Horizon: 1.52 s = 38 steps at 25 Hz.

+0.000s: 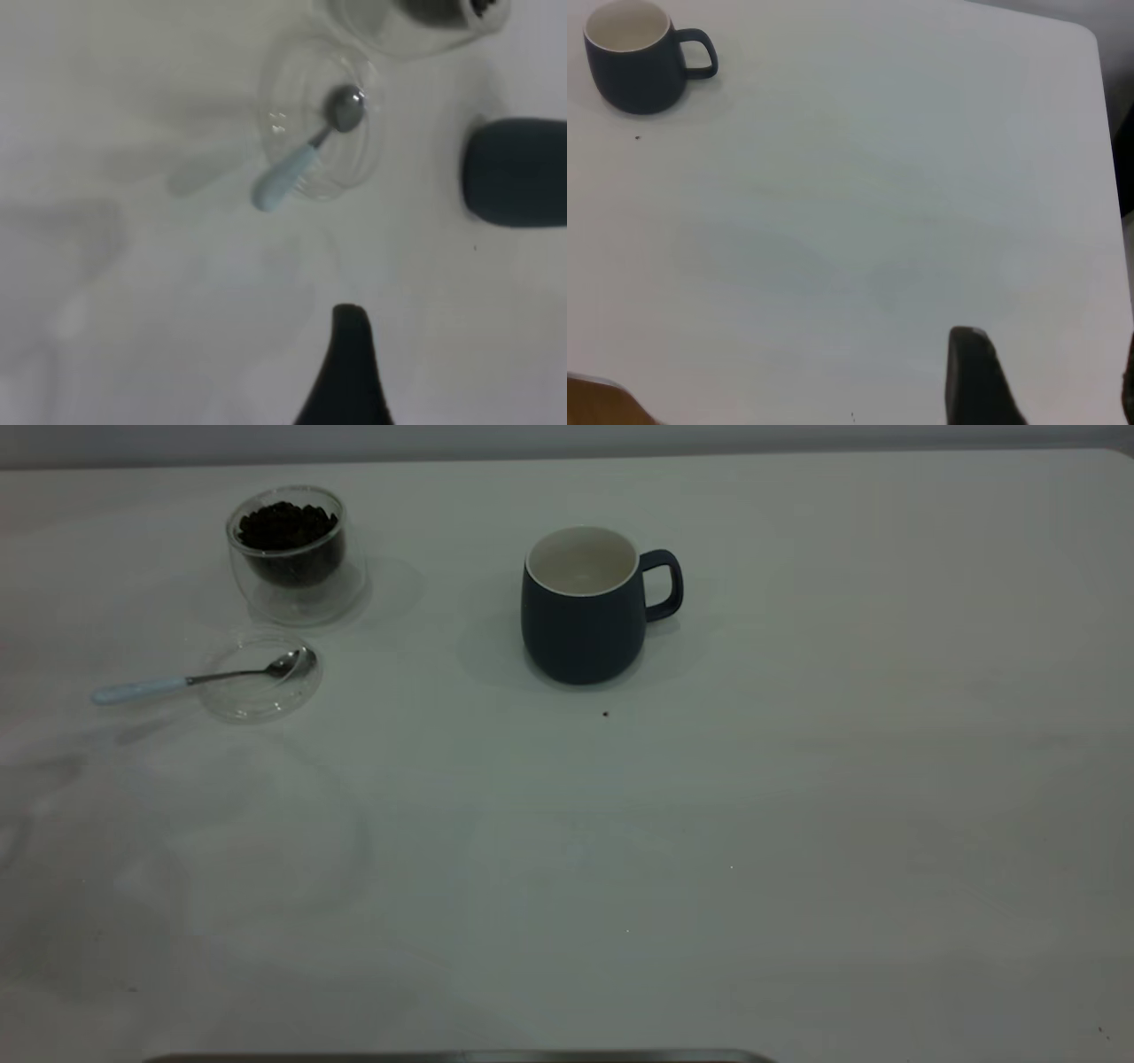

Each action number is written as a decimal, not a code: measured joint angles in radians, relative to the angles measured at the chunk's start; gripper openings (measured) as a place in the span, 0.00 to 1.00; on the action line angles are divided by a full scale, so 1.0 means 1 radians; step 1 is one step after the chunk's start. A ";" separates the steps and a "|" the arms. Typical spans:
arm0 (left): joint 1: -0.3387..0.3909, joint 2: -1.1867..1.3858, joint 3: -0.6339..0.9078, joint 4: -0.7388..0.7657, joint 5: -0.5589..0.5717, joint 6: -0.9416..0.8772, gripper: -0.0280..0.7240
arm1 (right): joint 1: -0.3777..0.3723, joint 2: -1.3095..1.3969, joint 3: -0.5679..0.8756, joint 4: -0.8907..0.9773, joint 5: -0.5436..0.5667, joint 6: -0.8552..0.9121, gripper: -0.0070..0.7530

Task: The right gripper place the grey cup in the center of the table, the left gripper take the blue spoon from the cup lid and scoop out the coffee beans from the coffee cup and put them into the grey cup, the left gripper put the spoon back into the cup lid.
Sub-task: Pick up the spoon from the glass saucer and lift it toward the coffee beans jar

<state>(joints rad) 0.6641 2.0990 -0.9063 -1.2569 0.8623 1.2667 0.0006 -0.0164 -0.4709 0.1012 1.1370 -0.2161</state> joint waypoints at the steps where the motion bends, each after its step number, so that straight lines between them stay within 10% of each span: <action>1: 0.008 0.022 -0.001 -0.014 0.000 0.022 0.98 | 0.000 0.000 0.000 0.000 0.000 0.000 0.49; 12: 0.016 0.283 -0.058 -0.197 0.071 0.245 0.98 | 0.000 0.000 0.000 0.000 0.000 0.000 0.49; 38: -0.101 0.477 -0.268 -0.125 0.157 0.099 0.97 | 0.000 0.000 0.000 0.000 0.000 0.000 0.49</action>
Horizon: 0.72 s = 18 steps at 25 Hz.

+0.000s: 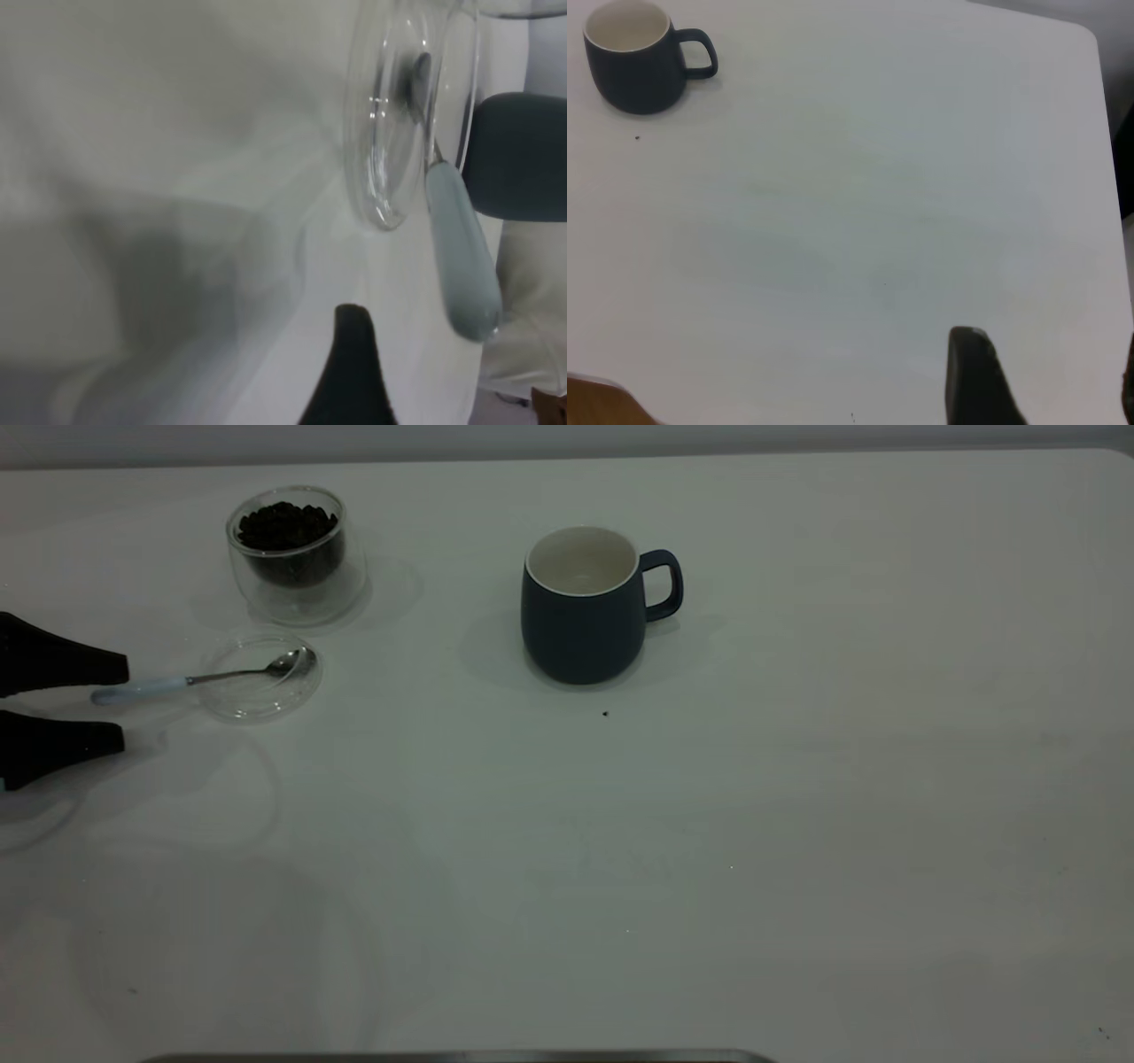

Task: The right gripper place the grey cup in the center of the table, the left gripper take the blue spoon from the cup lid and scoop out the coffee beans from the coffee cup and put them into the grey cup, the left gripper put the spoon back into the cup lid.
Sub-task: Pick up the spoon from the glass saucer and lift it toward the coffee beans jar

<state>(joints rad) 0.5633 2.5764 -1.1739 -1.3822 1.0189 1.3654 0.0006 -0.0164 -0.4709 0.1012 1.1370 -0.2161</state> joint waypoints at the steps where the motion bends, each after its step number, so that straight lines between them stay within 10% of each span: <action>1: -0.001 0.000 -0.007 0.000 0.000 0.000 0.97 | 0.000 0.000 0.000 0.000 0.000 0.000 0.49; 18: -0.044 0.065 -0.093 -0.005 -0.004 -0.020 0.94 | 0.000 0.000 0.000 0.000 0.000 0.000 0.49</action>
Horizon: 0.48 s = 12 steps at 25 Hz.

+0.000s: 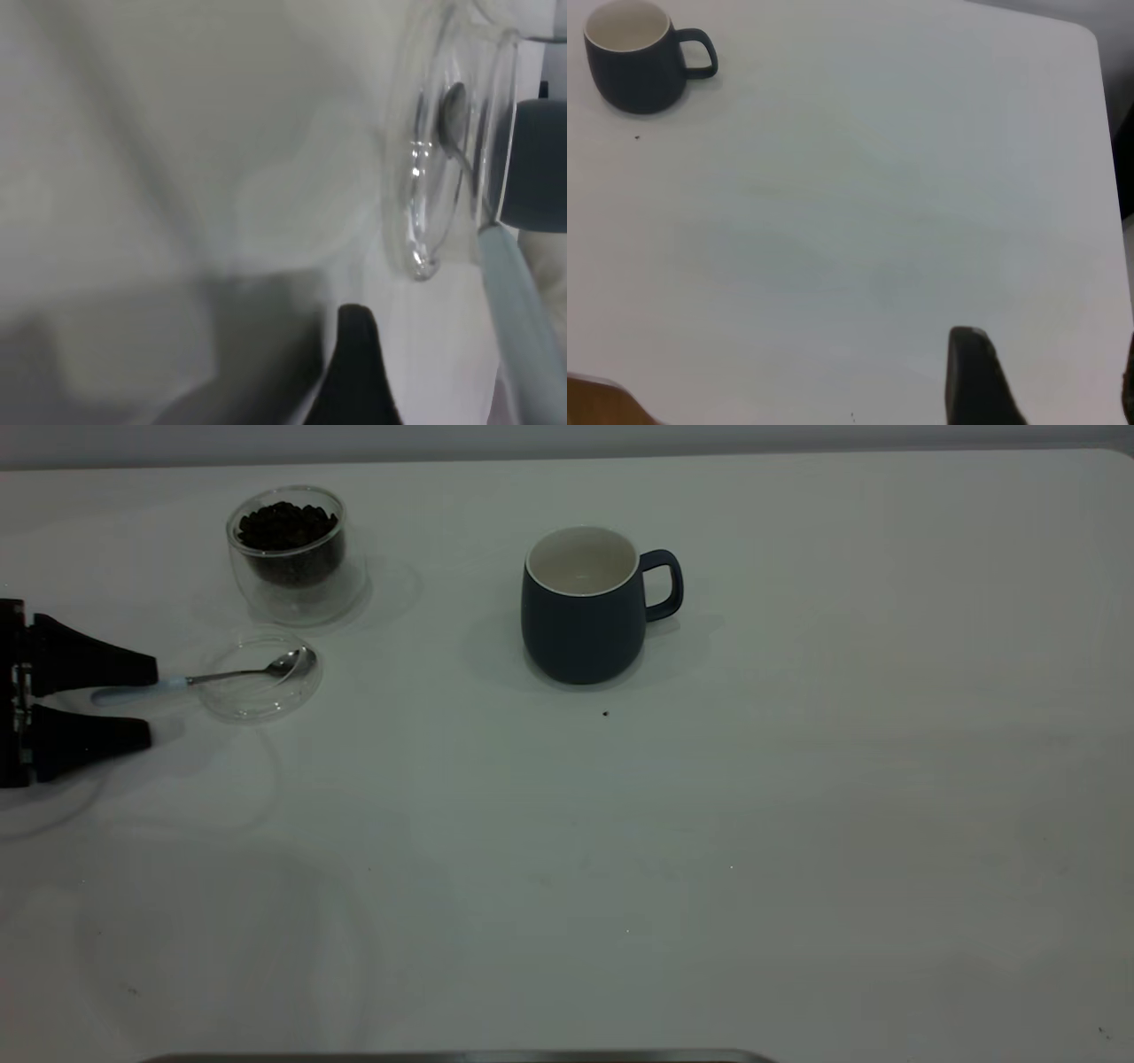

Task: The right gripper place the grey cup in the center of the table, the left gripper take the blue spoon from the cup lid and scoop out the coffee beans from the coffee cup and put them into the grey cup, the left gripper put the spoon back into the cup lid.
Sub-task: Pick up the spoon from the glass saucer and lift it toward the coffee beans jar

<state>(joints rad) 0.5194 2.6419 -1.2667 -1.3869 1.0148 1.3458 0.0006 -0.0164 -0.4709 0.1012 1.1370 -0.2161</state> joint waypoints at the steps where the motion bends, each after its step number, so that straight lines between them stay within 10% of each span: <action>1: -0.004 0.002 -0.005 -0.006 0.003 0.000 0.94 | 0.000 0.000 0.000 0.000 0.000 0.000 0.49; 12: -0.028 0.010 -0.031 -0.027 0.011 -0.002 0.68 | 0.000 0.000 0.000 0.000 0.000 0.000 0.49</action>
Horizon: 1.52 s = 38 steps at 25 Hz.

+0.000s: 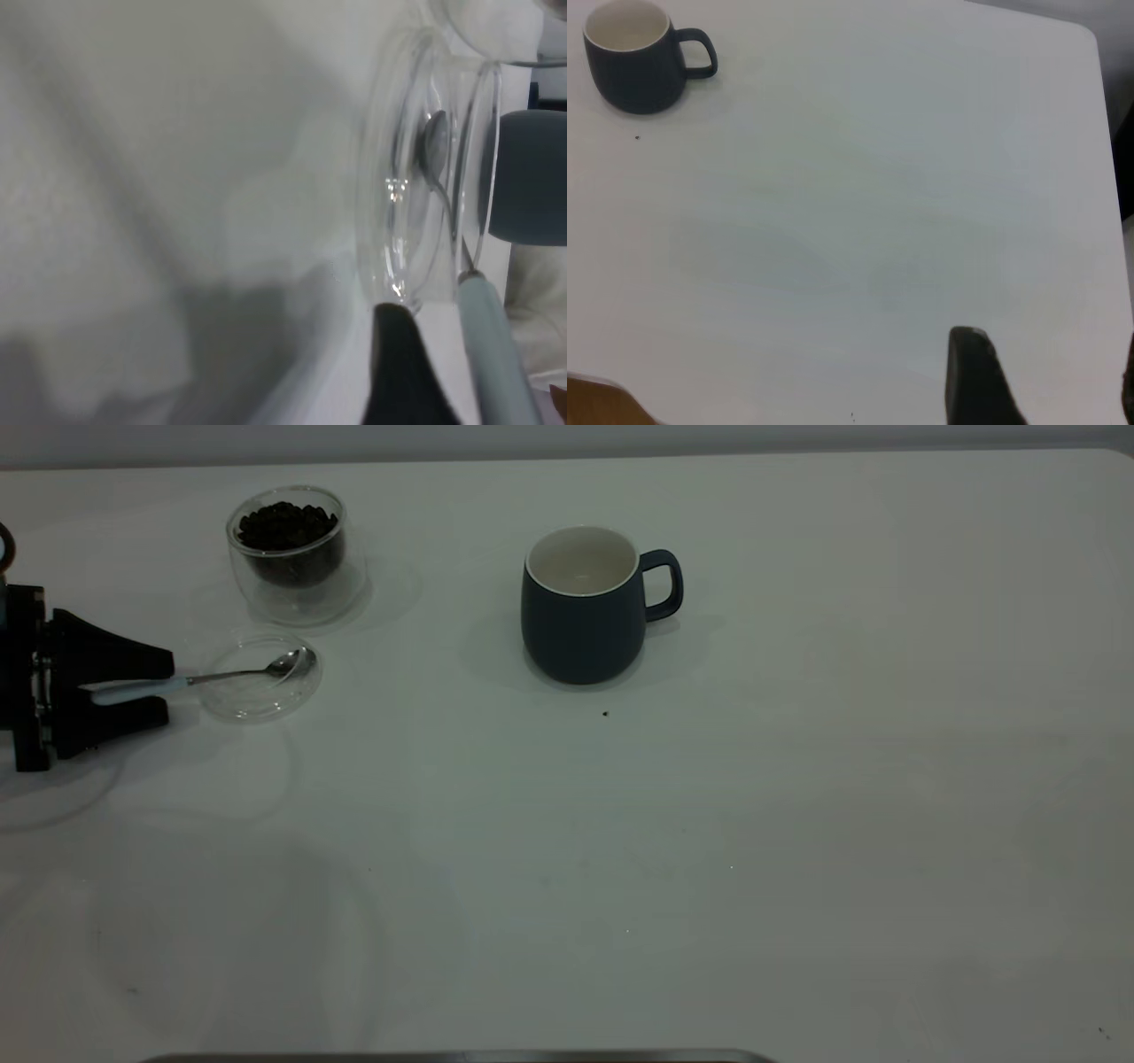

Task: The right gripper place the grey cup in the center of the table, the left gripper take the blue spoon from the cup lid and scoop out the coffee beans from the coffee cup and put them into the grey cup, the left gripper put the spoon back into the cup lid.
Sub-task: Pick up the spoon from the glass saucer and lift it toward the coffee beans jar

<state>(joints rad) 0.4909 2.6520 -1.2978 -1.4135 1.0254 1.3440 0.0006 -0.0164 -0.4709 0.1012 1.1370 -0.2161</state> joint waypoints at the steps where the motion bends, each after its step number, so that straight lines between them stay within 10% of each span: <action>1: 0.000 0.000 0.000 0.000 0.000 -0.001 0.64 | 0.000 0.000 0.000 0.000 0.000 0.000 0.49; 12: 0.000 0.000 0.000 -0.001 0.007 -0.008 0.23 | 0.000 0.000 0.000 0.000 0.000 0.000 0.49; 38: 0.034 -0.160 0.000 0.149 0.059 -0.065 0.20 | 0.000 0.000 0.000 0.000 0.000 0.000 0.49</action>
<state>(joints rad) 0.5250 2.4921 -1.2978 -1.2641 1.0844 1.2794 0.0006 -0.0164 -0.4709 0.1012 1.1370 -0.2161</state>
